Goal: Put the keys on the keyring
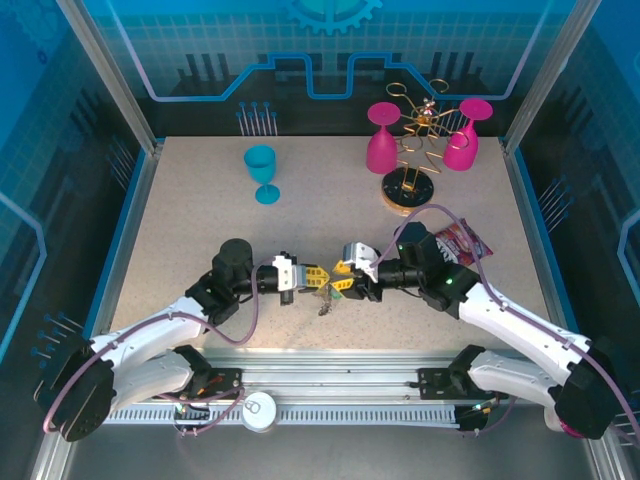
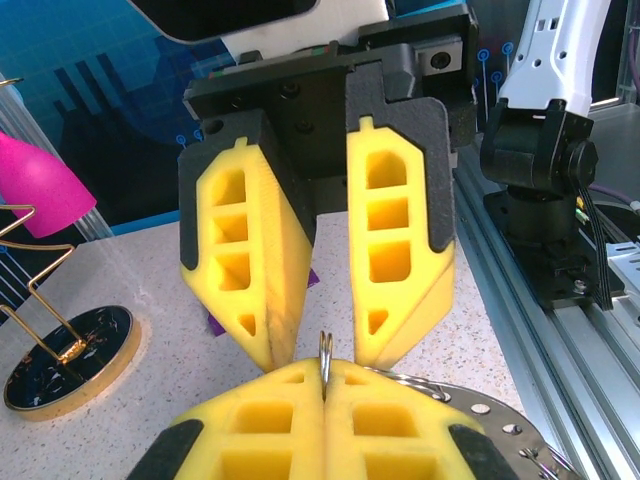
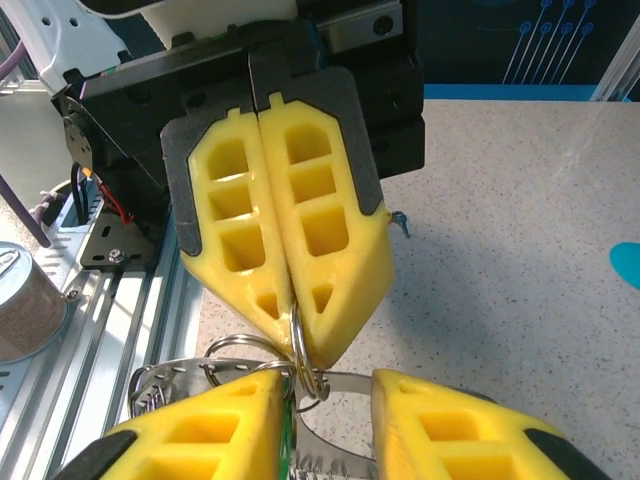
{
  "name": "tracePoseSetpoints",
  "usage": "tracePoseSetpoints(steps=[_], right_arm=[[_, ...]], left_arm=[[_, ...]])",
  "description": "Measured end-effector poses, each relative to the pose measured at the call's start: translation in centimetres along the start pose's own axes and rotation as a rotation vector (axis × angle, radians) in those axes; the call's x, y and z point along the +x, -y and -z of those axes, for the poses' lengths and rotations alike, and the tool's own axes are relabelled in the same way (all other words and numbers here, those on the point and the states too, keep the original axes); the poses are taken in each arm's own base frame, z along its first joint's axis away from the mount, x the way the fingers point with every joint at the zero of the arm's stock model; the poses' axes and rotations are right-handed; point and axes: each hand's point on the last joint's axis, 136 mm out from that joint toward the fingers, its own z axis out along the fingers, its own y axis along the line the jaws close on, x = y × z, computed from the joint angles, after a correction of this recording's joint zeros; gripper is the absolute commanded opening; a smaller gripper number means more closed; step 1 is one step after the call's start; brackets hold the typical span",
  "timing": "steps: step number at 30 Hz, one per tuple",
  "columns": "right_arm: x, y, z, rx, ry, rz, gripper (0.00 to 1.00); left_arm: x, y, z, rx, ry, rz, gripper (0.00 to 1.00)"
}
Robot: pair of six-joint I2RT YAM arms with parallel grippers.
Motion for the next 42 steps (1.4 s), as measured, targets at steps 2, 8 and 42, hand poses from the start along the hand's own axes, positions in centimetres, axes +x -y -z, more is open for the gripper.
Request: tracePoseSetpoints(steps=[2,8,42], right_arm=[[0.0,0.1,0.0,0.002,0.001,0.002,0.22],[0.1,0.0,-0.3,-0.008,-0.004,0.009,0.0],[1.4,0.8,-1.1,0.003,-0.506,0.143,0.0]], left_arm=[[0.0,0.0,0.0,-0.001,0.0,-0.001,0.0],[0.0,-0.2,0.1,-0.006,0.0,0.013,0.0],[2.3,-1.2,0.7,-0.061,-0.199,-0.009,0.18]])
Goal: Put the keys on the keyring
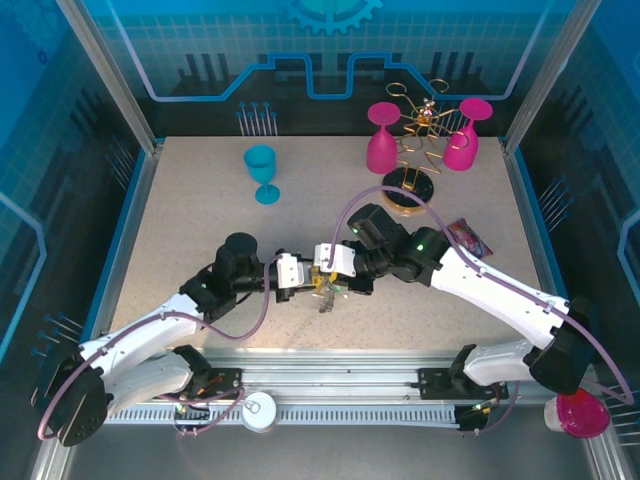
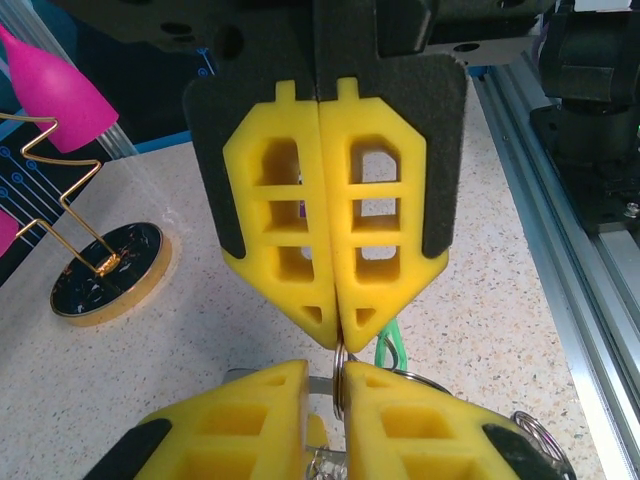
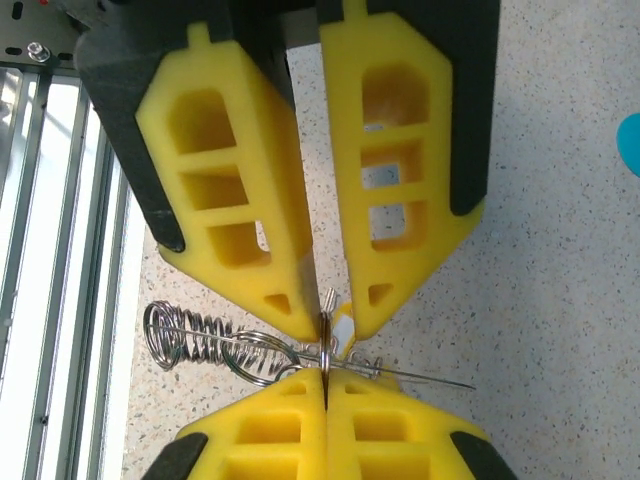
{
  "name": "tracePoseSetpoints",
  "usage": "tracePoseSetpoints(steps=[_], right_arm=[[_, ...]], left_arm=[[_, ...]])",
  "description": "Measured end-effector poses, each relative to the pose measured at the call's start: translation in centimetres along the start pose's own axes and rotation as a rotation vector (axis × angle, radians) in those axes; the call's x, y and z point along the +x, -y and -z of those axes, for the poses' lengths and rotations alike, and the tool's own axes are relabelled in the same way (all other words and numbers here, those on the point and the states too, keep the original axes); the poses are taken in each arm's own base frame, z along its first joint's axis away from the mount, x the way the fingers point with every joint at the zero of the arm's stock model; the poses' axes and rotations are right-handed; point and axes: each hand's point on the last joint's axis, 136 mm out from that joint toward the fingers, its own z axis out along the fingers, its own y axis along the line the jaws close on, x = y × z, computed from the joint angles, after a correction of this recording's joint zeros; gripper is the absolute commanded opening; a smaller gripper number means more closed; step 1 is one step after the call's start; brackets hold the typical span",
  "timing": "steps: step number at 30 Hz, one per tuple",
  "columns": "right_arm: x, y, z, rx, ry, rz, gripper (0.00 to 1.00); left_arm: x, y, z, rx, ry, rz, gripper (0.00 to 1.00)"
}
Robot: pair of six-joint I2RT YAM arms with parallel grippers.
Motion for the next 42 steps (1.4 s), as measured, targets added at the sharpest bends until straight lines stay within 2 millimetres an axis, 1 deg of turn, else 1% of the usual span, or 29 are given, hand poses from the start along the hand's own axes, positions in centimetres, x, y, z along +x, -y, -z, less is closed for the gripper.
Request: tracePoseSetpoints(steps=[3,9,10,12,14,15,18,22,23,26,28,30,33,37,42], right_arm=[[-0.2,0.0,0.0,-0.003,0.008,-0.002,0.0],[-0.8,0.0,0.2,-0.006,0.038,-0.007,0.0],[-0.9,0.0,0.2,-0.003,0.043,-0.008,0.0],[-1.1,0.1,0.4,0.001,0.054,-0.01,0.0],[-1.4,0.1,0.6,0.005,0.066,-0.011,0.0],[-1.4,0.1,0.7,0.007,0.068,-0.012,0.0],[-1.5,0.1,0.7,0.009,0.071,-0.017,0.0],[-1.3,0.2,0.8,0.025,0.108,-0.056,0.26],[-1.1,0.2,1.1,0.03,0.125,-0.078,0.3],[-0.2,0.6,2.4,0.058,0.188,-0.148,0.36],[0.1,0.7,3.0,0.074,0.219,-0.183,0.39],[0.1,0.5,3.1,0.072,0.243,-0.204,0.4],[0.4,0.2,2.4,0.052,0.255,-0.237,0.41],[1.3,-0.2,1.1,0.038,0.252,-0.267,0.41],[3.2,-0.5,-0.3,0.061,0.267,-0.27,0.42]], left_arm=[[0.0,0.0,0.0,0.001,-0.002,0.001,0.2],[0.2,0.0,-0.1,0.003,-0.007,0.005,0.19],[0.3,0.1,-0.1,0.004,-0.009,0.007,0.17],[0.4,0.1,-0.2,0.006,-0.01,0.01,0.11],[0.3,0.1,-0.2,0.006,-0.009,0.005,0.02],[0.4,0.1,-0.2,0.007,-0.01,0.011,0.0],[0.3,0.1,-0.2,0.006,-0.01,0.009,0.0],[0.3,0.1,-0.2,0.006,-0.008,0.008,0.0],[0.2,0.1,-0.2,0.007,-0.007,0.007,0.0],[0.0,0.0,-0.1,0.001,0.001,0.002,0.0],[-0.2,-0.1,0.0,-0.002,0.009,-0.004,0.0],[-0.5,-0.2,0.0,-0.009,0.02,-0.013,0.0],[-0.7,-0.2,-0.1,-0.011,0.039,-0.024,0.0],[-0.6,0.1,0.0,-0.009,0.061,-0.021,0.0],[-0.5,0.6,0.1,-0.002,0.079,-0.022,0.0]])
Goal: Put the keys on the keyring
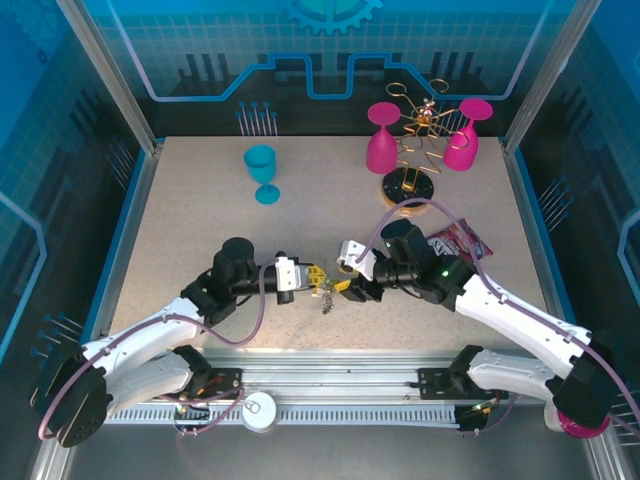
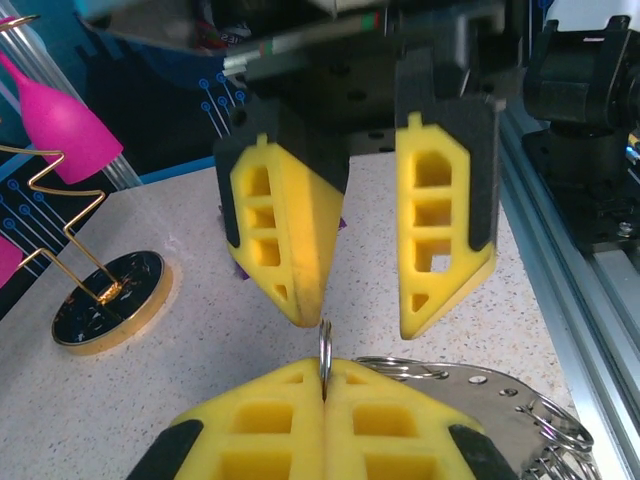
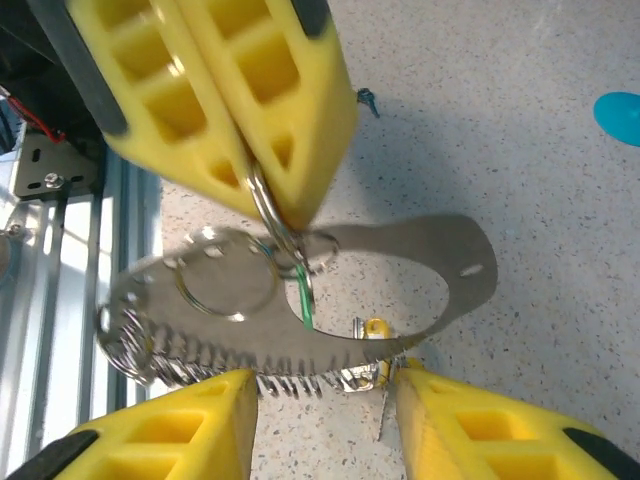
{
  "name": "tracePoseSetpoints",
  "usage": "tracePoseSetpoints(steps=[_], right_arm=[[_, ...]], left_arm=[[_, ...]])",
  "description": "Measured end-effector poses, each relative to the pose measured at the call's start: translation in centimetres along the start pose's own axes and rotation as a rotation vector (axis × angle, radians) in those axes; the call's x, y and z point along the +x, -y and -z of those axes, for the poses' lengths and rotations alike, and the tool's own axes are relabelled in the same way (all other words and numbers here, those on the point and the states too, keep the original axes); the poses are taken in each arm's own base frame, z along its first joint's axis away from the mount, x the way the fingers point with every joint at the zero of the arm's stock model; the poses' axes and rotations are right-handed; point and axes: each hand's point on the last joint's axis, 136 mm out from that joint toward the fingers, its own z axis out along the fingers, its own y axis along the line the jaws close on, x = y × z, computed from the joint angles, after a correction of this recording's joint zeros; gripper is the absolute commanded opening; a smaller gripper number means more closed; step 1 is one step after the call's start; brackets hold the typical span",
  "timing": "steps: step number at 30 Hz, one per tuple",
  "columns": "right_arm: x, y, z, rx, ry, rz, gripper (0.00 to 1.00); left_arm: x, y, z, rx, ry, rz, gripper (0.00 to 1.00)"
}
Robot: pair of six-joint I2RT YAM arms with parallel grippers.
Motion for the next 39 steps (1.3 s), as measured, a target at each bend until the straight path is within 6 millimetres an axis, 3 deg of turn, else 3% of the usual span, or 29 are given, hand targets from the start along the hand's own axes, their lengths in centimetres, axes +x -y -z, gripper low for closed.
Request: tracePoseSetpoints(steps=[8,24,28,34,39], right_arm=[[1.6,0.1,-0.3,0.026,0.099,0.02,0.47],[-0.9,-0.4,-3.3,-0.084,0.268,-0.002,0.49],[-1.3,-0.4,-3.6,-0.096,0.29,-0.008,0.4],[-1.6,-0.5,-3.7,-0.106,0.309,-0.014,0.15],[-1.1,-0.3,-3.3,-0.077,0.28,-0.015,0.02]], left_arm=[[-1.0,0.0,0.0,0.006,0.043,0.0,0.0],[-1.5,0.1,0.0,0.016,0.08,0.022,0.0],[-1.6,0.1,0.0,0.015,0.082,0.022,0.0],[-1.8,0.0,0.1,0.013,0.09,0.016,0.0],[-1.5,-0.1,0.1,0.004,0.079,0.018,0.0]])
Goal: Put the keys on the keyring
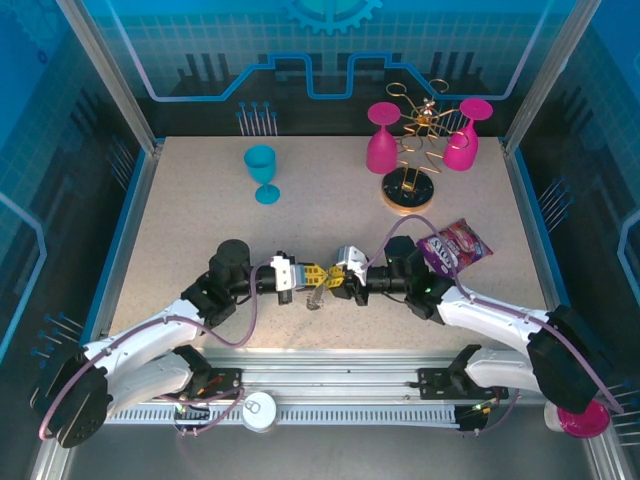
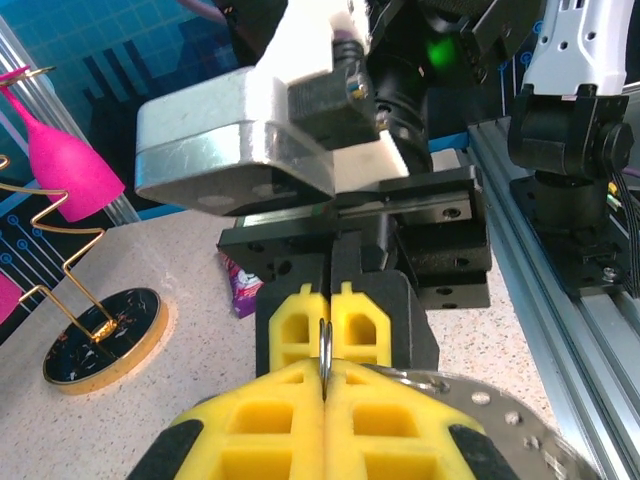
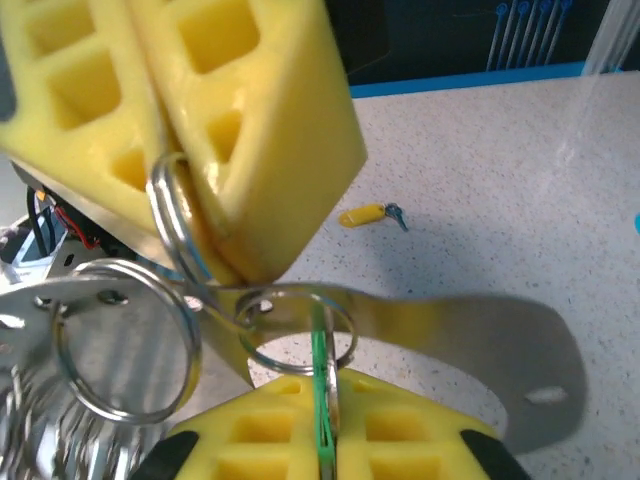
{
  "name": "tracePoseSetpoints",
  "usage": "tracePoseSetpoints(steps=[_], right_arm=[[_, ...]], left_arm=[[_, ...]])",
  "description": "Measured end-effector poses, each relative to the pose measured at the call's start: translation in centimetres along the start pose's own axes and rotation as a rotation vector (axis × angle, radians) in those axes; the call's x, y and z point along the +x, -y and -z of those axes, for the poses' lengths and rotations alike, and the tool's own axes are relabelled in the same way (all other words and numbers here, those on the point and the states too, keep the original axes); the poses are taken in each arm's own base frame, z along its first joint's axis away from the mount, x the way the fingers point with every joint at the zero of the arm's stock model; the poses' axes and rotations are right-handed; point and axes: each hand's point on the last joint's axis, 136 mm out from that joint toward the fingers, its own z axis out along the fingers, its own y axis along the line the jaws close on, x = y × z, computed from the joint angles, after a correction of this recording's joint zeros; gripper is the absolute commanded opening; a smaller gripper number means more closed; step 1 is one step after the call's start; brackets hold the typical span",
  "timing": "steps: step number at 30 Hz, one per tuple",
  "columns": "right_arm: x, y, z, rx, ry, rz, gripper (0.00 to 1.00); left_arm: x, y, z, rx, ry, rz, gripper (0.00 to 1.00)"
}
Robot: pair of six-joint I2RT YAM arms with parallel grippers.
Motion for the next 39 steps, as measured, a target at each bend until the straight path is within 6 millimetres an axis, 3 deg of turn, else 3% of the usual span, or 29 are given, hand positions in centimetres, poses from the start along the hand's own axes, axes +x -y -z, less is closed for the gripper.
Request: tracePoseSetpoints(steps=[5,10,18,19,23,28,34,39], right_arm=[[0.7,0.4,1.5,0.067,-0.096,0.015,0.0],[-0.3,1.1,2.4,0.107,-0.167,0.043,0.0],[-1.8,0.6,3.0,0.091,-0.236,0.097,0.0],[-2.0,0.4,3.0,0.087,-0.241,0.105,0.0],[-2.1,0.6,3.0,0.1,-0.274,0.108,0.0],[-3.0,1.8,3.0,0.149,-0.292,0.109,0.0],[-2.2,2.9,2.4,0.184,-0.333,0.085,0.0],[-2.0,3.3,1.4,0.182,-0.338,0.048,0.0]], left_arm=[[1.4,-0.3,0.0,-0.025,-0.059,-0.002,0.0],[2.5,-0.1,-0.1,-0.019,-0.101,0.0,0.0],[2.2,-0.6,-0.4,-0.008,-0.118,-0.001,0.0],[2.2,-0.7,-0.5,-0.006,-0.121,0.001,0.02],[2.6,-0.7,-0.7,0.0,-0.137,0.022,0.31],[3.5,-0.4,-0.5,0.005,-0.174,0.061,0.56],[3.2,-0.9,0.2,-0.043,-0.205,0.098,0.7],[0.7,-4.5,1.8,-0.253,-0.189,0.163,0.8]])
